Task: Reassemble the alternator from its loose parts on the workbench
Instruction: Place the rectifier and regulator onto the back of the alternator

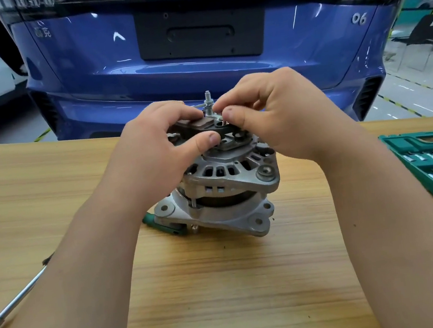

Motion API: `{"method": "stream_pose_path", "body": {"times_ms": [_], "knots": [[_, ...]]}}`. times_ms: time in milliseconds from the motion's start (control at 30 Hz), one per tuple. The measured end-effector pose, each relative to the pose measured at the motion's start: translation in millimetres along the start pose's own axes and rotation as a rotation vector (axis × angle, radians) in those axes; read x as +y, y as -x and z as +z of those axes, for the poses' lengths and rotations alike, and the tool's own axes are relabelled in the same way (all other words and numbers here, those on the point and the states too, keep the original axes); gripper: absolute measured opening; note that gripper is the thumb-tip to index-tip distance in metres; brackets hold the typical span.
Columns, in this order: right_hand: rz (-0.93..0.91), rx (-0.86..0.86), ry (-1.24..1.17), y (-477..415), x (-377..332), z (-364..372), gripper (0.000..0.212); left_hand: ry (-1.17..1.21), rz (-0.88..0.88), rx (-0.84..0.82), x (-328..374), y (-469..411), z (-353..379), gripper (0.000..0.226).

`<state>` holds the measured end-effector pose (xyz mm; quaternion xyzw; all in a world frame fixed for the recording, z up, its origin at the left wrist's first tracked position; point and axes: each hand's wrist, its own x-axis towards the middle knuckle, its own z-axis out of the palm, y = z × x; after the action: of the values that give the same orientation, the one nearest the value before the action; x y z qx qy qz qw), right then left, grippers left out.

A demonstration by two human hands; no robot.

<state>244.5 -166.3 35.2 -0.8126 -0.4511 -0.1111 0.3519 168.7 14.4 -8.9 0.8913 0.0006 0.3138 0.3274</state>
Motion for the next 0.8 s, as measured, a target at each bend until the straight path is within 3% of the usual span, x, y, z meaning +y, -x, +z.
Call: {"method": "stream_pose_path", "body": {"times_ms": [200,400,633,800], "knots": [[0.011,-0.021,-0.036,4,-5,0,0.013,-0.004,0.010,-0.023,2,1,-2,0.031],[0.030,-0.059,0.043,3,-8,1,0.016,-0.035,0.019,-0.046,3,0,-2,0.054],[0.039,-0.119,0.138,2,2,-4,0.011,-0.051,-0.004,-0.080,5,1,-6,0.045],[0.129,-0.277,-0.045,7,20,-15,0.040,-0.063,0.097,-0.125,13,3,-8,0.036]]}}
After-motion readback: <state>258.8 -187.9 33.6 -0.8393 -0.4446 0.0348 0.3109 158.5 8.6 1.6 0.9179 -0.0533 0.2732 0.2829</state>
